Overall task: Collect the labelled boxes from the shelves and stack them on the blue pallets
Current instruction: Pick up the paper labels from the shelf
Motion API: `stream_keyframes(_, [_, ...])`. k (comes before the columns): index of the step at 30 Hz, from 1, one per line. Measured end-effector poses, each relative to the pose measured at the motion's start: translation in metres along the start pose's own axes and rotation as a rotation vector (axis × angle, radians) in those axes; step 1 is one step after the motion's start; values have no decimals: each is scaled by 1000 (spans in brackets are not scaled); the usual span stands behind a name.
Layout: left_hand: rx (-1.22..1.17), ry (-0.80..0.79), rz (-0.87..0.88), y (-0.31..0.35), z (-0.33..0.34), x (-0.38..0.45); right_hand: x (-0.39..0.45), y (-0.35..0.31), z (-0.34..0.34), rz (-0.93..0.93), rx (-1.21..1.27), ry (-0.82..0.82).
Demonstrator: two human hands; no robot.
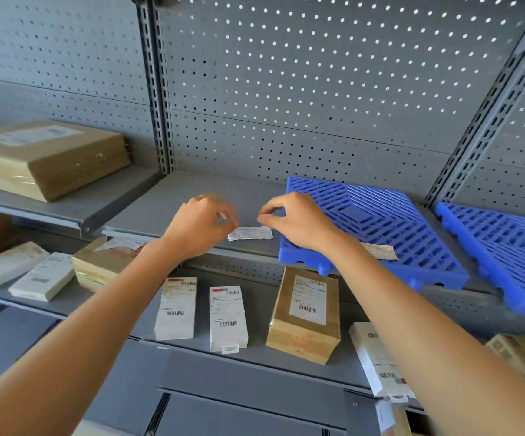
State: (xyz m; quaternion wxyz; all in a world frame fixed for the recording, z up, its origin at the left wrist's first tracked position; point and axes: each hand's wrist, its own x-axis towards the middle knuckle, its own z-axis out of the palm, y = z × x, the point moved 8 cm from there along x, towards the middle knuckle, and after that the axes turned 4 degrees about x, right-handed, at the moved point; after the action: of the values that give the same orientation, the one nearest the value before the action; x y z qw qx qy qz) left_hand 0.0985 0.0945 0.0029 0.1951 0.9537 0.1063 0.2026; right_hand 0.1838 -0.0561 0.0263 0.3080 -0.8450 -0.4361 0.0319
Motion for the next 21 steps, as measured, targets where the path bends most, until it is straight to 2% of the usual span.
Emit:
stream_keyframes(4, [58, -29, -36, -14, 3, -3, 14, -2, 21, 26, -116, -91])
stream_keyframes(7, [159, -35, -25, -17, 6, -5, 20, 2, 28, 42, -223, -116])
stream_keyframes(12, [176, -42, -10, -19, 11, -3, 25, 7, 36, 28, -354, -153])
stream_keyframes(21, [142, -7, 30, -24, 18, 0, 29, 2, 39, 10, -337, -153])
